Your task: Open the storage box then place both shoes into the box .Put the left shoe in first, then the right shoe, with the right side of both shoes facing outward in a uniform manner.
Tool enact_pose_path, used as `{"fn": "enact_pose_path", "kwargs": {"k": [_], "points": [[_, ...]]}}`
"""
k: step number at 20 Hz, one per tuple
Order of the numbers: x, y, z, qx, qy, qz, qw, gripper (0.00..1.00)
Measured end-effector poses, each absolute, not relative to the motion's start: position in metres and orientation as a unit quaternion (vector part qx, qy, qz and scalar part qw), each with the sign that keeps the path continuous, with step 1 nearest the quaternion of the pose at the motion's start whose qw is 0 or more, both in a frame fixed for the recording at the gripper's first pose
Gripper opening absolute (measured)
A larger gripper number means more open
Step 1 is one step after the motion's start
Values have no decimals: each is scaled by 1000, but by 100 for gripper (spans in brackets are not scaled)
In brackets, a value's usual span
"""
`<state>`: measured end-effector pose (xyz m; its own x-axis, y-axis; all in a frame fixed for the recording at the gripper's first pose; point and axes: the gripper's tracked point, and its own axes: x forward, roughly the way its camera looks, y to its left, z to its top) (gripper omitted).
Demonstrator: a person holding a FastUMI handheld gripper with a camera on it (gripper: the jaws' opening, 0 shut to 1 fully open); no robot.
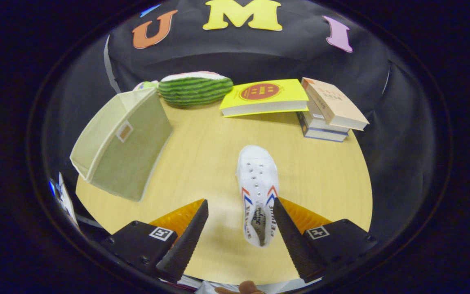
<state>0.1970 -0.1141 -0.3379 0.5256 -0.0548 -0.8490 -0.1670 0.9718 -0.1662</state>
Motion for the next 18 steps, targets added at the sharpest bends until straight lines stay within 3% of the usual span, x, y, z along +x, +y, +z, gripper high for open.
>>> {"fn": "enact_pose_path", "kwargs": {"k": [9, 14, 18], "points": [[187, -192, -415, -130, 571, -22, 810, 100], [187, -182, -419, -78, 572, 30, 816, 98], [189, -184, -425, -19, 602, 23, 798, 98]]}}
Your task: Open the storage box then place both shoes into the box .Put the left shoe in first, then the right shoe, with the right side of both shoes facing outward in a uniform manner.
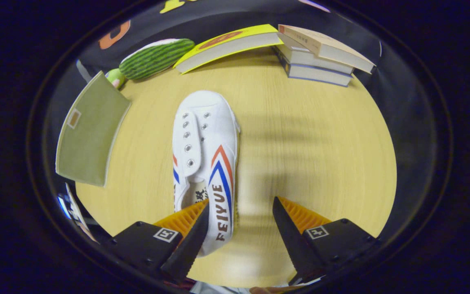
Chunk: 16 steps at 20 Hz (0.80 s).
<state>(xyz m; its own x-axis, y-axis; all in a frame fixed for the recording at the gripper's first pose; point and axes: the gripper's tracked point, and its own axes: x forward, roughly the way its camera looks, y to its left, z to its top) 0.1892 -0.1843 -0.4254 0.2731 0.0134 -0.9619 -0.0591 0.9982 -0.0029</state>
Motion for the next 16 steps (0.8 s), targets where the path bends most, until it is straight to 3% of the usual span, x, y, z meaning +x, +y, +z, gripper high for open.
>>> {"fn": "enact_pose_path", "kwargs": {"k": [5, 8, 12, 16], "points": [[194, -174, -426, -8, 613, 32, 789, 96], [195, -163, -424, 25, 607, 29, 793, 42], [194, -160, -426, 82, 597, 39, 797, 25], [196, -162, -417, 123, 583, 7, 803, 12]]}}
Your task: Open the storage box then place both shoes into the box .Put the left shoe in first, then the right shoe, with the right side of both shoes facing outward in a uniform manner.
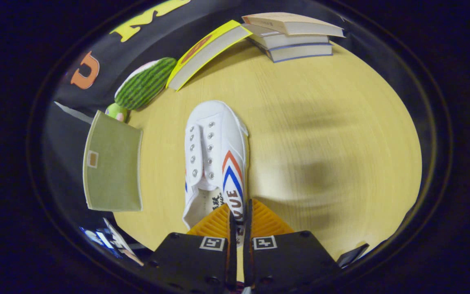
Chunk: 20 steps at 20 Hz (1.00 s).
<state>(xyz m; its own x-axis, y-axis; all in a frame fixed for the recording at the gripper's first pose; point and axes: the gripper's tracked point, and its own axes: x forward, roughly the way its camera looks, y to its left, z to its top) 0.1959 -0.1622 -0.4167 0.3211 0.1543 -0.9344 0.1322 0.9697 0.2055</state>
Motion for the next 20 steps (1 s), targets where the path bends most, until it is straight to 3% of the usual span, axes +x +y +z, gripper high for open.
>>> {"fn": "enact_pose_path", "kwargs": {"k": [8, 20], "points": [[195, -152, -379, 95, 549, -7, 830, 8], [191, -57, -330, 194, 513, 69, 833, 8]]}}
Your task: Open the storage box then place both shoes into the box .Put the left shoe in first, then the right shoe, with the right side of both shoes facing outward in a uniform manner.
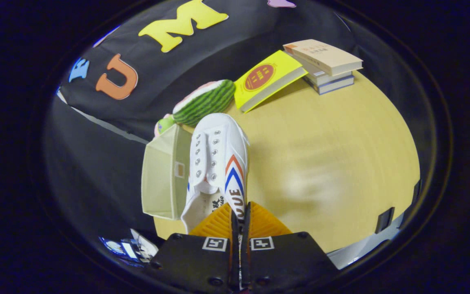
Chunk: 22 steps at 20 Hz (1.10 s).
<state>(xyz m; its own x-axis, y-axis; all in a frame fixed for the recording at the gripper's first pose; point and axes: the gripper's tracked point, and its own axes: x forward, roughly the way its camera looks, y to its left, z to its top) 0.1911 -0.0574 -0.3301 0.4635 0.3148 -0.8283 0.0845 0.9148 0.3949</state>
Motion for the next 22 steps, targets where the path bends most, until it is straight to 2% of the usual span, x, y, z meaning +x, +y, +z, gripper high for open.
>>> {"fn": "enact_pose_path", "kwargs": {"k": [11, 22], "points": [[201, 4, -336, 166, 454, 100, 870, 8], [208, -8, -339, 133, 359, 36, 923, 8]]}}
